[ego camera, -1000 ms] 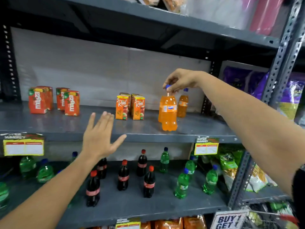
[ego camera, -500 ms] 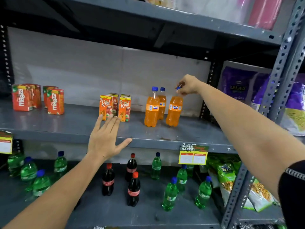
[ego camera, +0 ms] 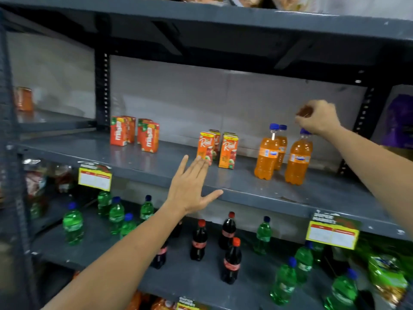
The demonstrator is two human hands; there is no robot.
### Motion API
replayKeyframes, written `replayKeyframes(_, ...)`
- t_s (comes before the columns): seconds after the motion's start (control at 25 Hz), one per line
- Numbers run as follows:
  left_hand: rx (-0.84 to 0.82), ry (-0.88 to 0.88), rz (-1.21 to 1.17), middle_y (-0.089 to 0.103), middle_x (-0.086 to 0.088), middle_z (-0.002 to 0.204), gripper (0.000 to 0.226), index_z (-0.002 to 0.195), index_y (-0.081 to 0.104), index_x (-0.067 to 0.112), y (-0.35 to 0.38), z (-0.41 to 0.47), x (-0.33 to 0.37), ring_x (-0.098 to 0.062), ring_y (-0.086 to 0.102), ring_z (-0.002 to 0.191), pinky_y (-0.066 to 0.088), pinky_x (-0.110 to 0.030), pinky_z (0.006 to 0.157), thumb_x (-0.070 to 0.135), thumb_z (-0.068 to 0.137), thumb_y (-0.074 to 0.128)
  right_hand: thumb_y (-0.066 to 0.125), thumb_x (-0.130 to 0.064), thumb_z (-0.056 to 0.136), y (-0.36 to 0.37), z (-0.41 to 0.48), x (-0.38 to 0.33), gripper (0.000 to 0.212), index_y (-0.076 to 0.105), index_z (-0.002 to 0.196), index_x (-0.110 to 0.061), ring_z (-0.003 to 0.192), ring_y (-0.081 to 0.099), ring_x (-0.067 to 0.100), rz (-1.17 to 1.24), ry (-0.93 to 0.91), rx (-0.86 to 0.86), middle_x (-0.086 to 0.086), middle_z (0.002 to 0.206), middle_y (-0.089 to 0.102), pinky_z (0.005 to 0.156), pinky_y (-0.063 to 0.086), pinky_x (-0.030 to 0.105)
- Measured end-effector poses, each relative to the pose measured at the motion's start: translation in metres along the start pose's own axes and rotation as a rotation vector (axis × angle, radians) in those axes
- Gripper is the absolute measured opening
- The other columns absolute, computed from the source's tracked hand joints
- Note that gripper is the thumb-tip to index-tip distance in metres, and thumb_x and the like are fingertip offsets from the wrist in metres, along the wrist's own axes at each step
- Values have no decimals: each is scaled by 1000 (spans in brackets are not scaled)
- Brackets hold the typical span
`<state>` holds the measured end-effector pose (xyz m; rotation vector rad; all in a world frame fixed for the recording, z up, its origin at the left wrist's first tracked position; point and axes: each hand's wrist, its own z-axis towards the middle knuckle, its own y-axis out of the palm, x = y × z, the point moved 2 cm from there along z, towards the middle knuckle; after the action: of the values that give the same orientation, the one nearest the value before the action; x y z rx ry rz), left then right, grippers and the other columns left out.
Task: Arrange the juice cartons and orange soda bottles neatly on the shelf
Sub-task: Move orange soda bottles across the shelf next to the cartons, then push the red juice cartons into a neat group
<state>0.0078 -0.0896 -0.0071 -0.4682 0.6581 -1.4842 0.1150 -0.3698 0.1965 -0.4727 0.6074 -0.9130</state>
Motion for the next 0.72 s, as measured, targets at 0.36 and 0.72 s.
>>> replayKeyframes(0.36, -42, -24, 124, 55, -16, 137, 95, 133, 49, -1, -22, -26, -175, -25, 43, 135, 19, -50, 117, 76, 83, 25, 61, -11, 79, 91, -10, -177, 13, 65, 85, 0, 88, 65, 34, 104, -219, 61, 20, 90, 71, 80, 48, 34)
replayKeyframes(0.72, -116, 163, 63, 52, -16, 140, 108, 135, 47, -2, -6, -31, -290, -27, 40, 137, 16, -49, 117, 84, 76, 21, 67, -19, 83, 270, -20, -310, 58, 41, 135, -13, 119, 53, 31, 192, -126, -402, 14, 134, 54, 95, 42, 34)
